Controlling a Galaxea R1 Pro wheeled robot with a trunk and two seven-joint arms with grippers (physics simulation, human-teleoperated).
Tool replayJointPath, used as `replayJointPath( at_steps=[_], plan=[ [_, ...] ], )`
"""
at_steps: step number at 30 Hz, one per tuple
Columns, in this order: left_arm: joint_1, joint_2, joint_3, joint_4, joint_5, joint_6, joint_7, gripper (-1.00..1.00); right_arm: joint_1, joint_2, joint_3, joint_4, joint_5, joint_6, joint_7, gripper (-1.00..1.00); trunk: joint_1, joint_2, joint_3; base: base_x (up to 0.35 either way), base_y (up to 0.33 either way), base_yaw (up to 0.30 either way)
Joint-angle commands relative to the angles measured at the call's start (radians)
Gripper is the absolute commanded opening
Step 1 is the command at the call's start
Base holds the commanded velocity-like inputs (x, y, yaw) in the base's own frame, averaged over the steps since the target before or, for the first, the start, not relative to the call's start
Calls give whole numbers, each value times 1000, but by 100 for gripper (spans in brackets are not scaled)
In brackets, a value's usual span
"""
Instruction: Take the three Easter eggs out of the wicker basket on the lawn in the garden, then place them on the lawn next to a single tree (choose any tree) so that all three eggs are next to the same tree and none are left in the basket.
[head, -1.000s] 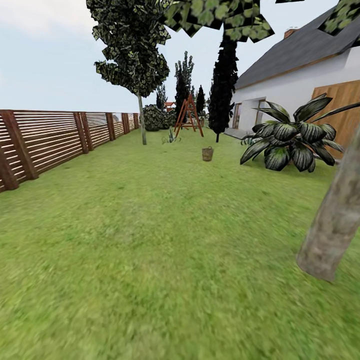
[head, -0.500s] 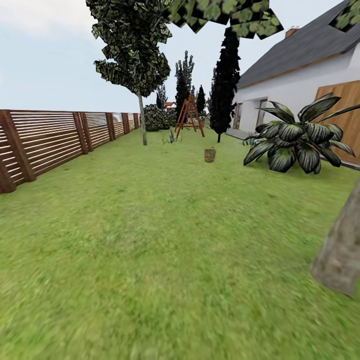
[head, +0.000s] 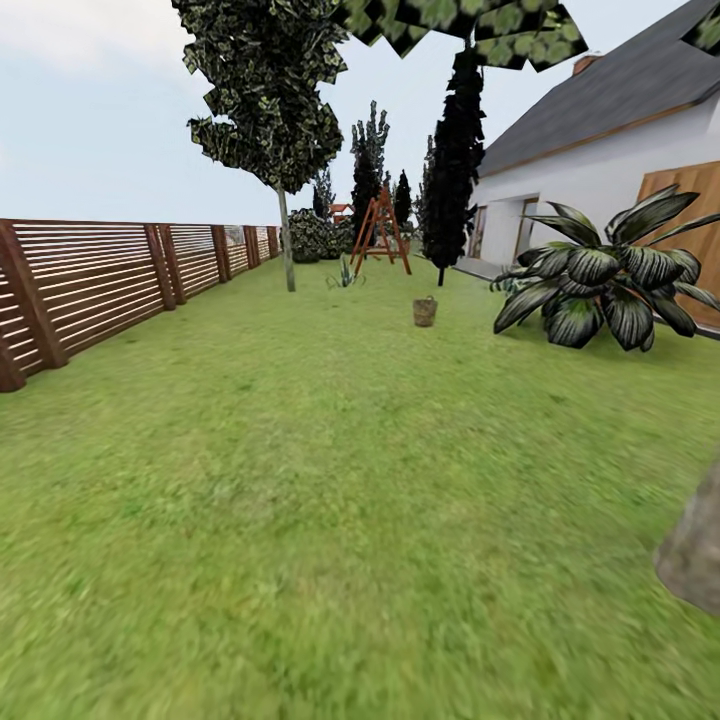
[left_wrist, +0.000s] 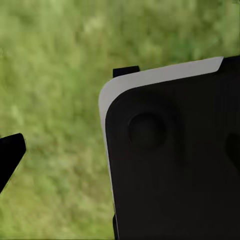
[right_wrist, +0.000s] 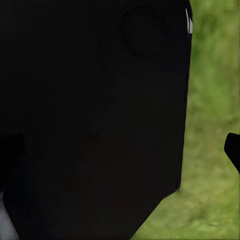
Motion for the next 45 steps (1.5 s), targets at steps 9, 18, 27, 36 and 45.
replayJointPath(
  at_steps=[9, 18, 27, 36, 45],
  plan=[
    [0, 0, -6, 1, 0, -5, 0, 100, 0, -3, -4, 0, 1, -1, 0, 100, 1, 0, -1, 326, 157, 0],
    [0, 0, -6, 1, 0, -5, -1, 100, 0, -1, -4, 0, 1, -1, 0, 100, 1, 0, -1, 326, 157, 0],
    [0, 0, -6, 1, 0, -6, -1, 100, 0, -1, -3, 0, 0, -1, 0, 100, 1, 0, -1, 326, 157, 0],
    [0, 0, -6, 1, 0, -6, -1, 100, 0, -1, -3, 0, 1, -1, 0, 100, 1, 0, -1, 326, 157, 0],
    [0, 0, -6, 1, 0, -6, -1, 100, 0, -1, -3, 0, 1, -1, 0, 100, 1, 0, -1, 326, 157, 0]
  ],
)
